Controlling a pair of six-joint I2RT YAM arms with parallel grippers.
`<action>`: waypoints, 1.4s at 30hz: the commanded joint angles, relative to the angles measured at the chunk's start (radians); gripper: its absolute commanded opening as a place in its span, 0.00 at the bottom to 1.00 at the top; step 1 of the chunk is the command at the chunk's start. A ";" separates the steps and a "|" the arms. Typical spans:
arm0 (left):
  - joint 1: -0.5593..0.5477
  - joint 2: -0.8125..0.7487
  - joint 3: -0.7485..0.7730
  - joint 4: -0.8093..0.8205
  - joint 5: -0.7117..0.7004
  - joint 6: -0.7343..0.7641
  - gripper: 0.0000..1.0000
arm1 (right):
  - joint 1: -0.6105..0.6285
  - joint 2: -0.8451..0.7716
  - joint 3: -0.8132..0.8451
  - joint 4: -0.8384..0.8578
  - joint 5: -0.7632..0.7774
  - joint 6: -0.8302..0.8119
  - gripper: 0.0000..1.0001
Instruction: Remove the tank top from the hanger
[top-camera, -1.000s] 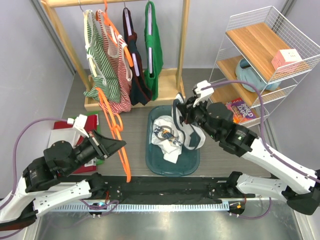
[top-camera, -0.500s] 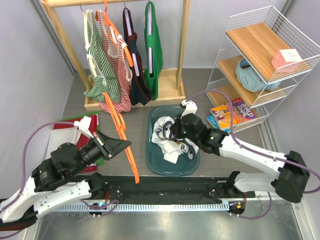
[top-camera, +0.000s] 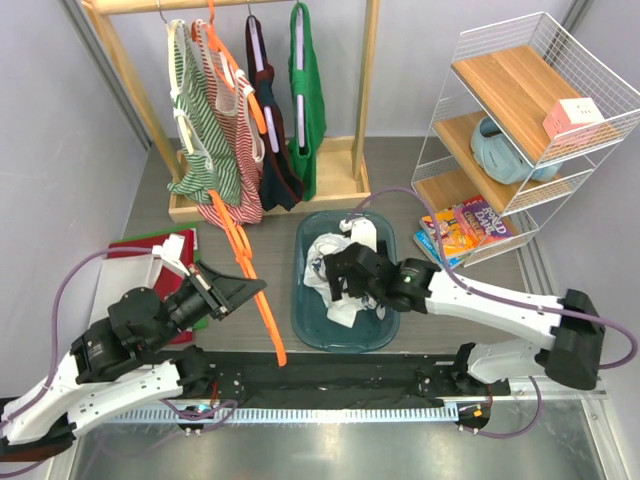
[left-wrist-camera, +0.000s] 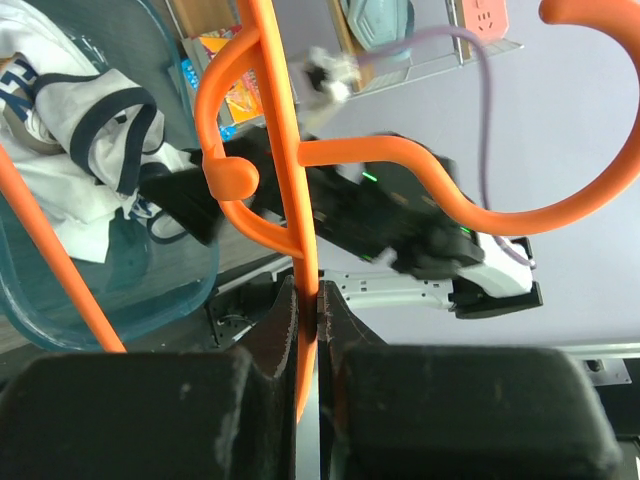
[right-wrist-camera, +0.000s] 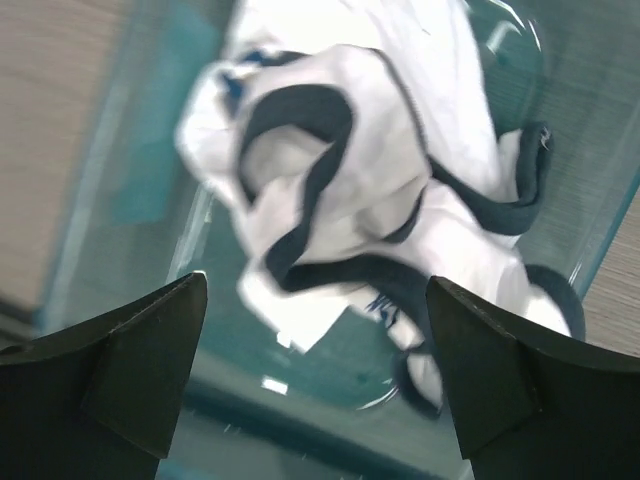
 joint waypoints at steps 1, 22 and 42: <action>0.000 0.014 0.004 0.023 -0.043 0.020 0.00 | 0.121 -0.123 0.118 -0.122 0.077 -0.014 0.97; -0.002 0.028 -0.079 0.187 0.034 -0.049 0.00 | 0.251 -0.223 0.000 0.655 -0.738 0.086 0.61; 0.000 0.000 -0.091 0.138 0.039 -0.037 0.77 | 0.251 -0.314 -0.164 0.700 -0.667 0.211 0.01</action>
